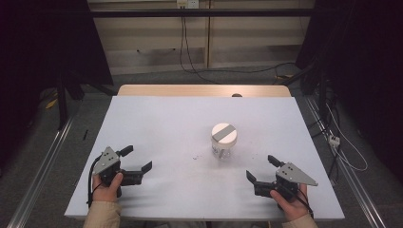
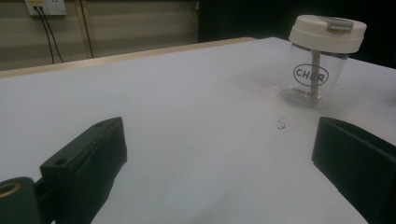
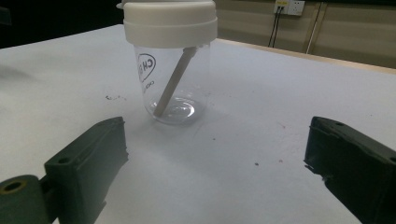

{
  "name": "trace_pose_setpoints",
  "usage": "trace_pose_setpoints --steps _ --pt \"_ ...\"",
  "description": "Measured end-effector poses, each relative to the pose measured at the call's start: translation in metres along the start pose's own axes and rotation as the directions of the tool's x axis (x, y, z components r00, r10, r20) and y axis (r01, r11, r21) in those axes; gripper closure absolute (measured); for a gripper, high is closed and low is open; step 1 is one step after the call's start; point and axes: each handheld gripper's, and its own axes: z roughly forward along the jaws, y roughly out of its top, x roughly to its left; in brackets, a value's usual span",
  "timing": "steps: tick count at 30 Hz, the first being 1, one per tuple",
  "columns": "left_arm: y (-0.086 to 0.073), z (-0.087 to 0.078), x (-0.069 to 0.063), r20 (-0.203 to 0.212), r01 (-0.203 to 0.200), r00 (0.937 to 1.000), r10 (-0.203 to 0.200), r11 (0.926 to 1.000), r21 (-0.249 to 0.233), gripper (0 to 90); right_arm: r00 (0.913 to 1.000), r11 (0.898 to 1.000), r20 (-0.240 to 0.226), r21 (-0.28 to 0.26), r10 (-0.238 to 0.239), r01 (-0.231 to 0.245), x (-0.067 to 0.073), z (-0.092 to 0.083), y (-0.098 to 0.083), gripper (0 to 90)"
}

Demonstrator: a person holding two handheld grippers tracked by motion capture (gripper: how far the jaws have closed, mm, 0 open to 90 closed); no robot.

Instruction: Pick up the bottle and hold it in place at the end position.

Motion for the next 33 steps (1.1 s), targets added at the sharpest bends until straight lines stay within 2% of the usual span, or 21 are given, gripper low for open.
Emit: trace_pose_setpoints --steps 10,16,18,25,33 --pt "0.001 0.001 -0.002 0.006 -0.004 1.0 0.004 1.0 -0.004 3.0 0.9999 1.0 0.006 0.003 0.013 -0.013 -0.001 0.005 0.003 5.3" --pt "0.001 0.0 -0.001 0.01 -0.004 0.9999 0.004 0.9999 -0.009 3.0 0.9998 1.0 -0.008 0.011 0.018 -0.018 0.0 0.014 0.008 5.5" --pt "0.001 0.0 -0.001 0.008 -0.006 0.9999 0.006 0.9999 -0.009 3.1 0.9991 0.999 -0.023 0.004 0.034 -0.034 0.0 0.018 0.01 5.7" --pt "0.0 -0.002 -0.001 0.009 -0.007 0.9999 0.007 0.9999 -0.011 3.0 0.9986 1.0 -0.047 0.003 0.021 -0.021 0.003 0.033 0.018 5.8" --pt "0.0 -0.003 -0.001 0.015 -0.008 0.9999 0.008 0.9999 -0.014 3.0 0.9969 1.0 -0.078 0.029 0.015 -0.013 0.014 0.055 0.021 6.0"
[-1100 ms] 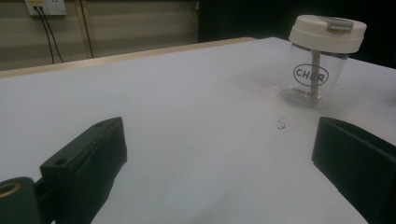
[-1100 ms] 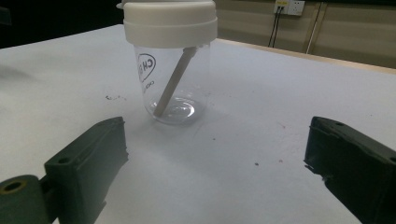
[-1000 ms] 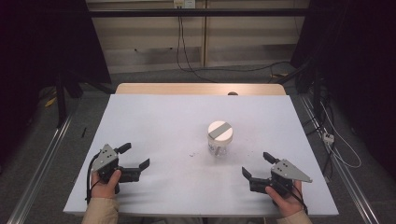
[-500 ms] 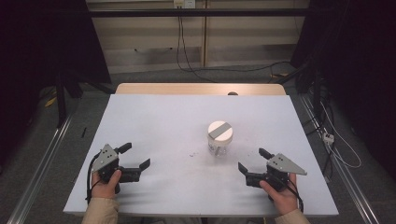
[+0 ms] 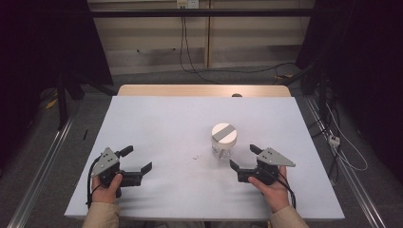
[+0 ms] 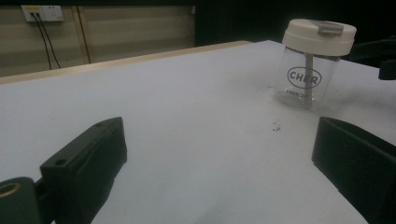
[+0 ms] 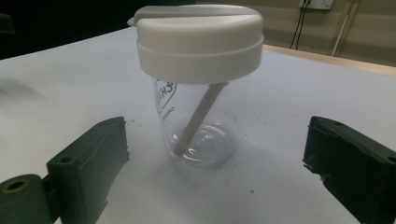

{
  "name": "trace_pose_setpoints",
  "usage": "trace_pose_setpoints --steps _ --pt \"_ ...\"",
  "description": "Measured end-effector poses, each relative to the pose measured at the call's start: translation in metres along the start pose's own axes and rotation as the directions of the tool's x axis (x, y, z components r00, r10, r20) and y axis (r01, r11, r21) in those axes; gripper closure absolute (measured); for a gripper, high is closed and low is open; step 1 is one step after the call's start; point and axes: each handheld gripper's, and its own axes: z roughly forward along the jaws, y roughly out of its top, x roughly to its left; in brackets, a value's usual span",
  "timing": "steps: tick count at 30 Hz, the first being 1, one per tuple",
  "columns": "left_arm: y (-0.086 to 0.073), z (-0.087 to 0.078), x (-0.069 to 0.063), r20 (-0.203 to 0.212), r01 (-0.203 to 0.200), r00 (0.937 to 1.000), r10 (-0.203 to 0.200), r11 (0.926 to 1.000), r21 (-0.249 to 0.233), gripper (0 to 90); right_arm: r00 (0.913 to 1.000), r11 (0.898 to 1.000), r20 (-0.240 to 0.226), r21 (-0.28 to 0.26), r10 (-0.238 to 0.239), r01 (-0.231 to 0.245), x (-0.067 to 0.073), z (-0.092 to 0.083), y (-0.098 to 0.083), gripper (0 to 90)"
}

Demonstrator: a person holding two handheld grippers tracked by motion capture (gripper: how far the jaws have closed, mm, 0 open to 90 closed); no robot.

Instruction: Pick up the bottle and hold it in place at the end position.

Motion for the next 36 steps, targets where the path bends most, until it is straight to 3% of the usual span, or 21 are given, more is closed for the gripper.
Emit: trace_pose_setpoints --steps 36 --pt "-0.001 0.001 0.0 0.015 0.001 0.9999 -0.001 1.0 0.0 3.0 0.999 0.998 0.029 0.049 0.034 -0.035 0.013 0.069 0.017 8.3"
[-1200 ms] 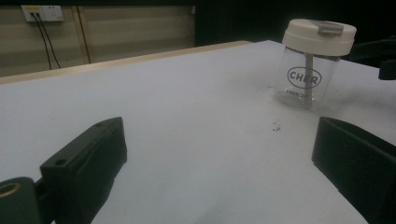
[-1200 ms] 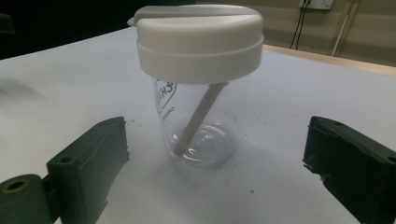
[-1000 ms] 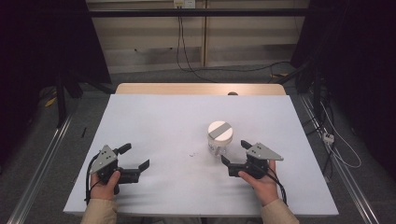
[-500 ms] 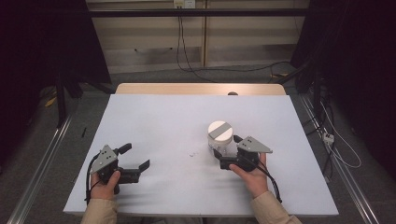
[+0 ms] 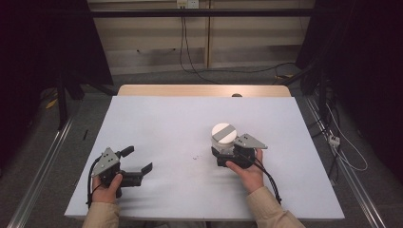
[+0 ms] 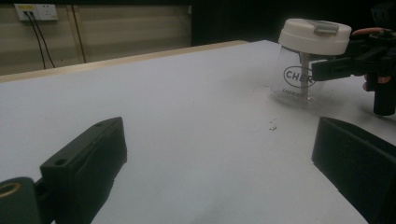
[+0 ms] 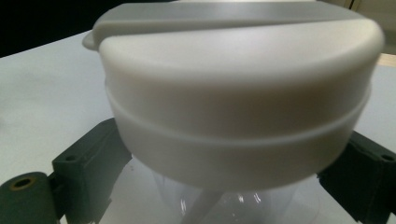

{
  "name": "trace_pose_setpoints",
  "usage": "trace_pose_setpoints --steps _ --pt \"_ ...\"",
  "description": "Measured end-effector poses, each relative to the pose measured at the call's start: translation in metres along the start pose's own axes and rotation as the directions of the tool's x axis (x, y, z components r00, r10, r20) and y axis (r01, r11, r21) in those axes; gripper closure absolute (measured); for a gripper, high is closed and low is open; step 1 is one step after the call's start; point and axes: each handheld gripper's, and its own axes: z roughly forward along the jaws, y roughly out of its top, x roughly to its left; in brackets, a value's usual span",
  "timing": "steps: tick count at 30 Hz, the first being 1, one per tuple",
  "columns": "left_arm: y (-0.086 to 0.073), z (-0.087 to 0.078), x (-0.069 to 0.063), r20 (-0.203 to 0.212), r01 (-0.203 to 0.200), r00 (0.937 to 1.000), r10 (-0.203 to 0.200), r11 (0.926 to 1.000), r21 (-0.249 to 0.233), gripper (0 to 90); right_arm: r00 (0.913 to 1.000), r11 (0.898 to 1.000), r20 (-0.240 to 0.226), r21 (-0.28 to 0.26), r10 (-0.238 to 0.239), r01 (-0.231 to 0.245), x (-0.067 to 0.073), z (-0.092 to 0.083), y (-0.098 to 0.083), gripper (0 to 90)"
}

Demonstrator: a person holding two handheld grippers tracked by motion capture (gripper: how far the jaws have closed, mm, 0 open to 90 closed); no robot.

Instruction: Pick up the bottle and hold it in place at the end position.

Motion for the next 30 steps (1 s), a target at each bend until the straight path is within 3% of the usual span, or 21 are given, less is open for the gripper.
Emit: trace_pose_setpoints --steps 5,21,27,30 --pt "-0.001 0.0 0.0 0.003 0.008 1.0 -0.008 1.0 -0.001 3.0 0.9998 1.0 0.012 0.002 0.017 -0.017 0.0 0.005 0.0 9.5" --pt "-0.001 0.0 0.001 0.002 0.012 0.9999 -0.012 0.9999 0.0 3.0 0.9994 1.0 0.032 0.004 0.011 -0.011 0.001 0.015 0.004 14.9" --pt "-0.001 0.001 0.001 0.005 0.011 0.9999 -0.011 0.9999 0.004 3.0 0.999 1.0 0.041 -0.001 -0.018 0.018 0.001 0.014 0.005 18.2" --pt "0.0 0.001 0.001 0.005 0.011 0.9999 -0.011 0.9999 -0.001 3.0 0.9995 1.0 0.032 -0.006 -0.005 0.005 0.0 0.014 0.005 18.4"
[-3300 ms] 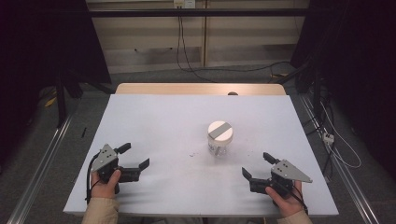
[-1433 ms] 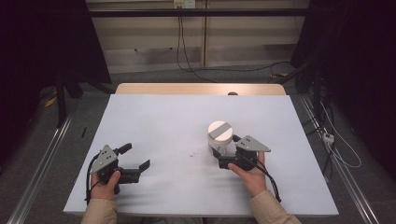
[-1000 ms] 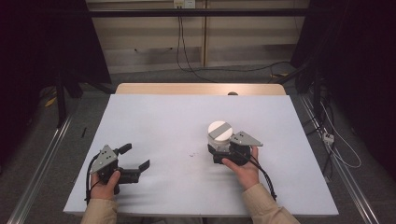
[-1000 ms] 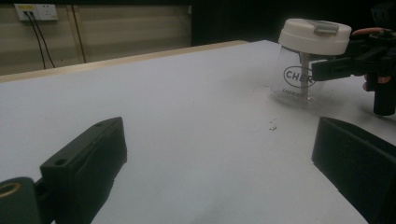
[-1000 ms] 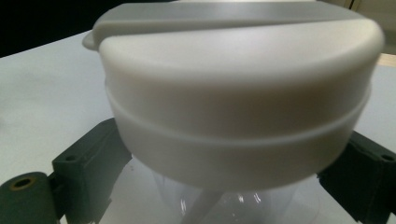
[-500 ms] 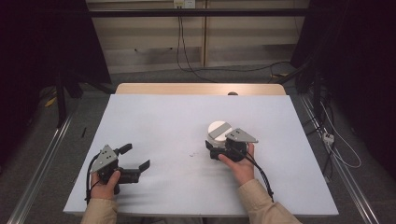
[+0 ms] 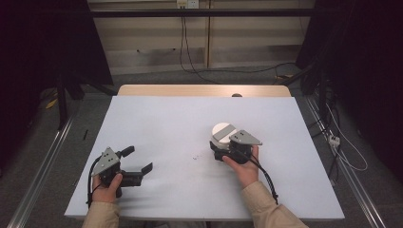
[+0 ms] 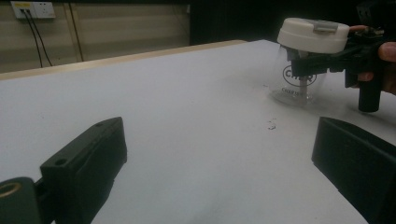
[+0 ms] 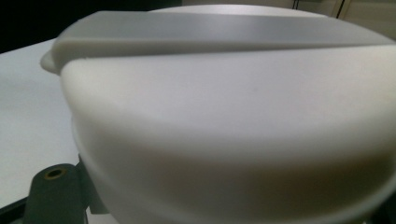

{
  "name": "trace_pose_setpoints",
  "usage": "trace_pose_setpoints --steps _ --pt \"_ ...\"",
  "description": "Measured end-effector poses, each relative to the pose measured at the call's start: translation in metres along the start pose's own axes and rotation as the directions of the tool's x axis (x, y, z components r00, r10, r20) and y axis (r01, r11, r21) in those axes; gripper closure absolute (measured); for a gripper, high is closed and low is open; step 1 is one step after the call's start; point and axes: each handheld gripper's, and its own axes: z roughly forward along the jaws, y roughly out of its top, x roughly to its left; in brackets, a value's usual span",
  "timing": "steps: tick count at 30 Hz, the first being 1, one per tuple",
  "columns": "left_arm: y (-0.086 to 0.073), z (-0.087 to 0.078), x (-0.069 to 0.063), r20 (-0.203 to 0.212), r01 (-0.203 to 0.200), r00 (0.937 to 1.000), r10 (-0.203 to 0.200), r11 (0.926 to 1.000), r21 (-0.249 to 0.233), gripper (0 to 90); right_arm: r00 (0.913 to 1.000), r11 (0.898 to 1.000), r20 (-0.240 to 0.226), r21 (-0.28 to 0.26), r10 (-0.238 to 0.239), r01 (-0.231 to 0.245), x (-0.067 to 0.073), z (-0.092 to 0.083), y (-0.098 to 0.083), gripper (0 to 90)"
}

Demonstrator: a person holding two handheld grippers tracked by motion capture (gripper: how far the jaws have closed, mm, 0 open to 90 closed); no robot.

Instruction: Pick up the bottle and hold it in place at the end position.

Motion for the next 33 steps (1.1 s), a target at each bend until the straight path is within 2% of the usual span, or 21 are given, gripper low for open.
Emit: trace_pose_setpoints --steps 6,15,33 --pt "0.0 0.0 0.0 0.005 -0.001 1.0 0.001 1.0 0.004 3.0 0.9999 1.0 -0.011 -0.012 -0.006 0.006 0.001 0.002 0.006 18.5" --pt "0.0 -0.001 0.001 0.008 -0.001 1.0 0.0 1.0 0.003 3.1 0.999 0.999 -0.032 -0.004 -0.032 0.032 0.004 0.01 0.015 18.5" --pt "0.0 0.0 0.001 0.013 0.0 0.9999 0.0 1.0 0.003 3.1 0.997 0.999 -0.059 -0.007 -0.051 0.051 0.009 0.025 0.03 18.5"
